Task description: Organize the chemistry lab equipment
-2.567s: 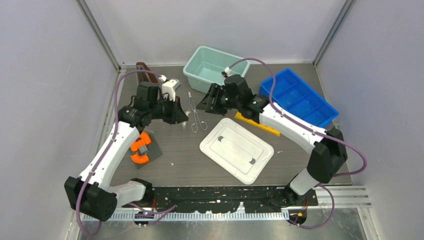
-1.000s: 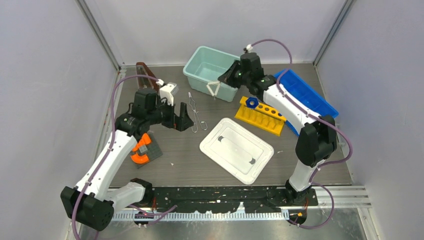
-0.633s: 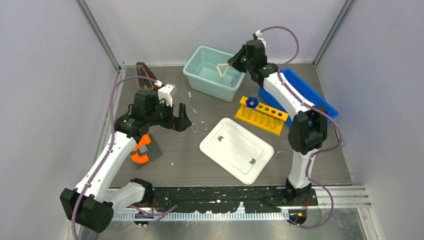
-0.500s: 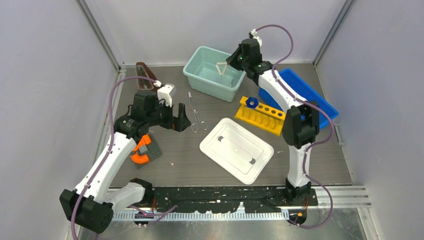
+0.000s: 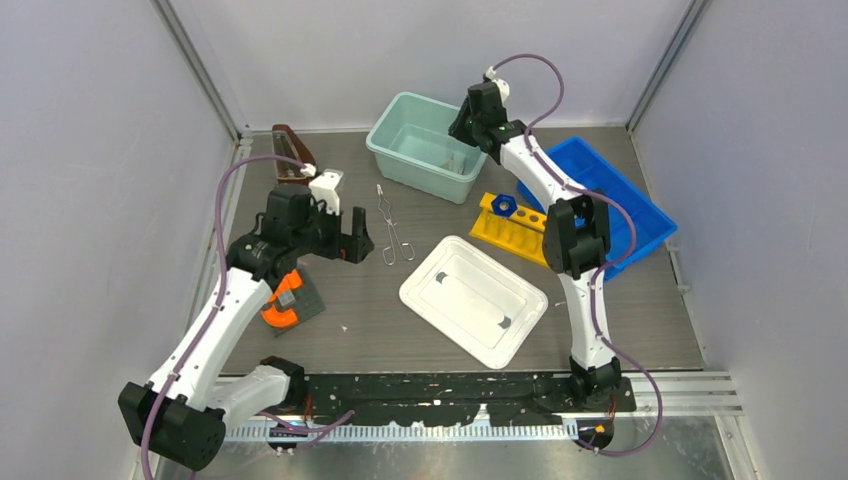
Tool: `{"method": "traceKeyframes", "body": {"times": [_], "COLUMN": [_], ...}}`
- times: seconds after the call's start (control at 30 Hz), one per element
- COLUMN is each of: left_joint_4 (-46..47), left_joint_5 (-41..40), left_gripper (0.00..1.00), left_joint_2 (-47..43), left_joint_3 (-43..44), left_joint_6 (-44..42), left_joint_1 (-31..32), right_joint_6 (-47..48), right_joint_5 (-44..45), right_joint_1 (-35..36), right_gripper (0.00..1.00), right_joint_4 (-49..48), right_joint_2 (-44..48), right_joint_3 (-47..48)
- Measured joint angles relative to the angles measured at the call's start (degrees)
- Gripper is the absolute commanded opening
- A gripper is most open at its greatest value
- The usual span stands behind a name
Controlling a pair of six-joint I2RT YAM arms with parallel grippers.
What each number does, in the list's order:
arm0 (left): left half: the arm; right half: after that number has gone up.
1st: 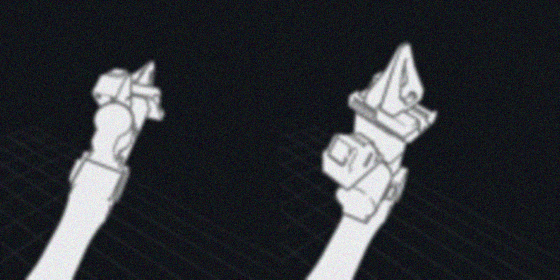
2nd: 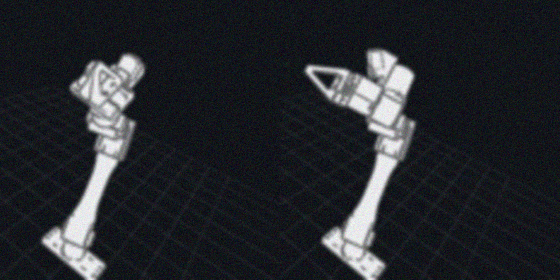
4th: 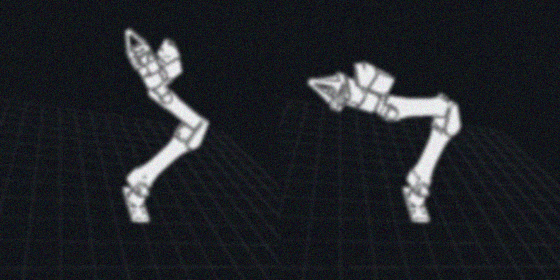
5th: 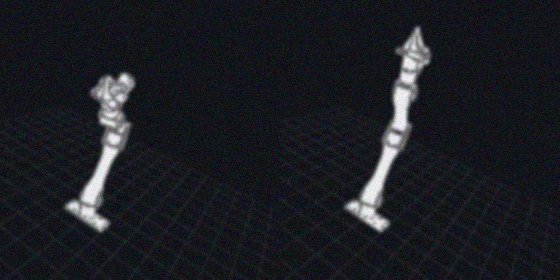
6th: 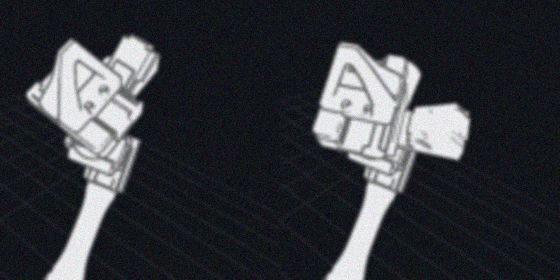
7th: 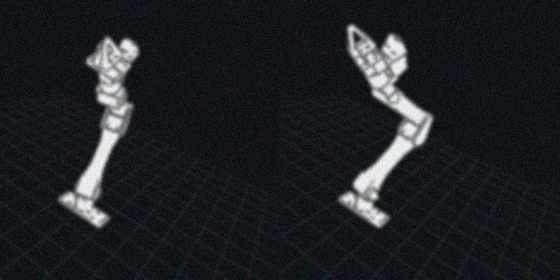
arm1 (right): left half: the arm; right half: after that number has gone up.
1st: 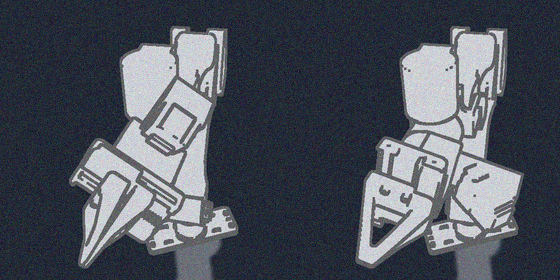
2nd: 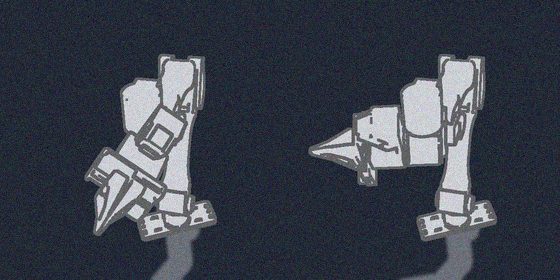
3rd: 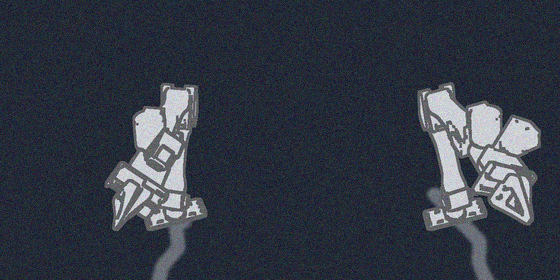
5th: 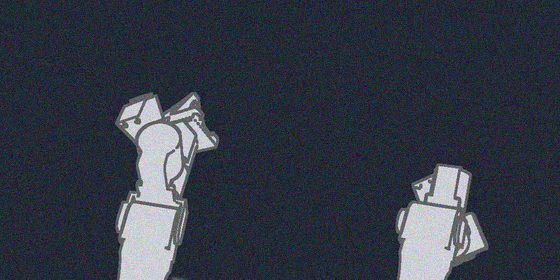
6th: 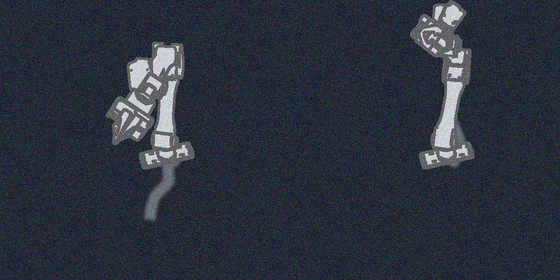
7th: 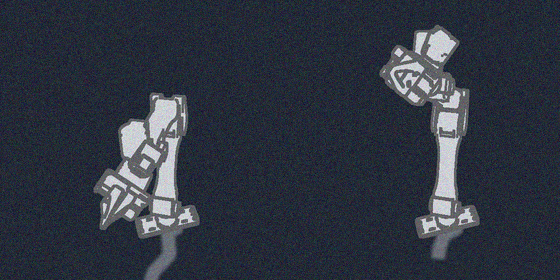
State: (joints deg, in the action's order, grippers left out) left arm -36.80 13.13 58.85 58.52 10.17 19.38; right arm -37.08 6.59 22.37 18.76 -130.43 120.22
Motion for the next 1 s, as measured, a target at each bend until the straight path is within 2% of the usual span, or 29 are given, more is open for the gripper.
{"method": "traceKeyframes", "body": {"times": [0.13,0.27,0.4,0.67,1.0], "left_joint_4": [0.26,0.28,0.39,2.34,14.19], "left_joint_5": [-3.19,-6.45,-8.72,-11.76,-16.26], "left_gripper": [1.0,0.98,0.88,0.64,0.54], "left_joint_2": [-0.09,0.24,3.13,13.14,31.87], "left_joint_3": [-1.79,-3.17,-2.05,1.97,8.11], "left_joint_6": [1.03,3.21,6.47,14.01,19.56], "left_joint_1": [0.0,0.0,0.0,-0.02,-0.02], "right_joint_6": [1.31,2.38,3.5,6.84,6.56], "right_joint_5": [0.35,0.72,1.55,2.38,-0.72], "right_joint_1": [0.0,0.02,0.31,3.13,4.33], "right_gripper": [0.55,0.61,0.62,0.62,0.61], "right_joint_4": [3.21,7.32,10.67,12.15,10.91], "right_joint_2": [0.37,3.5,12.24,36.2,58.29], "right_joint_3": [2.95,1.95,-6.14,-23.54,-45.11]}}
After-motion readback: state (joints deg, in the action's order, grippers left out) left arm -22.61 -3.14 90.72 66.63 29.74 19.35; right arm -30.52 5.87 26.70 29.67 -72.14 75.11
